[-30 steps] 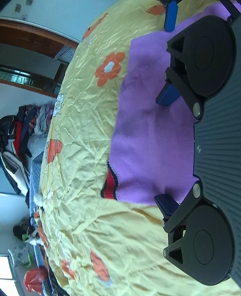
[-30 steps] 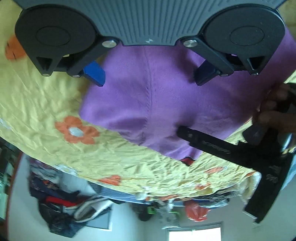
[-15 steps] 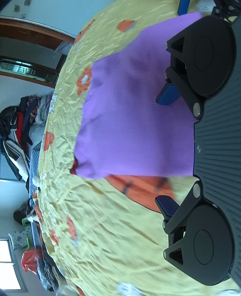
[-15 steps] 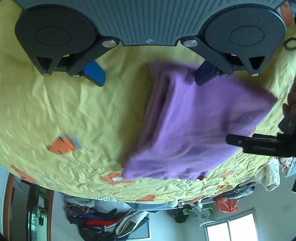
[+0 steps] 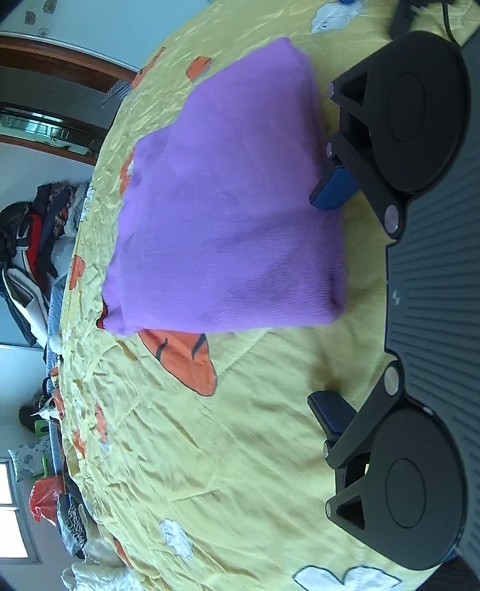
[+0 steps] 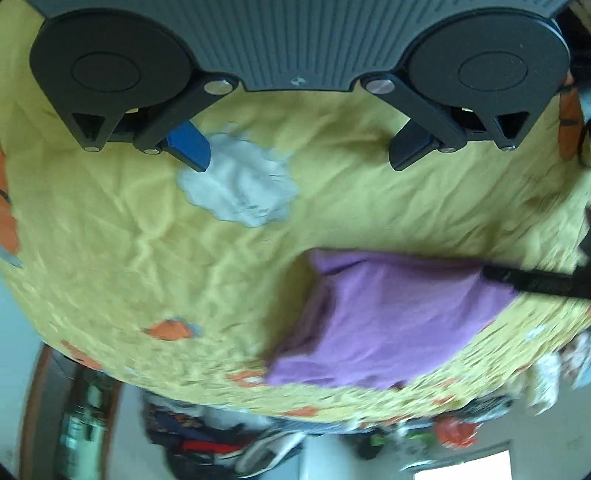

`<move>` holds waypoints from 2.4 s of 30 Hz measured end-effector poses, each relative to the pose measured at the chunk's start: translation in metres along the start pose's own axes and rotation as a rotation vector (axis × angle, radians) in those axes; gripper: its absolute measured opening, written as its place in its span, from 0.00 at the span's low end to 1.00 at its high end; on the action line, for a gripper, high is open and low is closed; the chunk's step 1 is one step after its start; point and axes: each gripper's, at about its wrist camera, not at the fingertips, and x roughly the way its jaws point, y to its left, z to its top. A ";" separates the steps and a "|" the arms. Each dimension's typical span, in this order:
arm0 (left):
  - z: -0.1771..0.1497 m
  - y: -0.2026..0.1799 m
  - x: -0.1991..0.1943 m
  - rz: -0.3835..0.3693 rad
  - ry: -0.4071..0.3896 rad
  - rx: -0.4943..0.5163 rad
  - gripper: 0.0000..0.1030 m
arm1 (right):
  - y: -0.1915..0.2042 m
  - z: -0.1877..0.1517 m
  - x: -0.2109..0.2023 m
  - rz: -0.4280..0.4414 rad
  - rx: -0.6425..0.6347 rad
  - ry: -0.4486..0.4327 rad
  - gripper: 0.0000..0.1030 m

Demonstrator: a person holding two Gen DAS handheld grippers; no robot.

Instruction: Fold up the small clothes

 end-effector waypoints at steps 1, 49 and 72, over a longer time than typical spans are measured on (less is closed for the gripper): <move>-0.002 -0.001 -0.001 0.004 -0.003 0.002 1.00 | -0.004 0.002 0.000 -0.005 0.023 -0.015 1.00; 0.000 -0.017 -0.003 0.135 0.028 -0.131 1.00 | 0.070 0.043 0.059 -0.046 0.018 -0.071 1.00; 0.001 -0.017 0.001 0.104 0.000 -0.095 1.00 | 0.071 0.044 0.059 -0.046 0.016 -0.068 1.00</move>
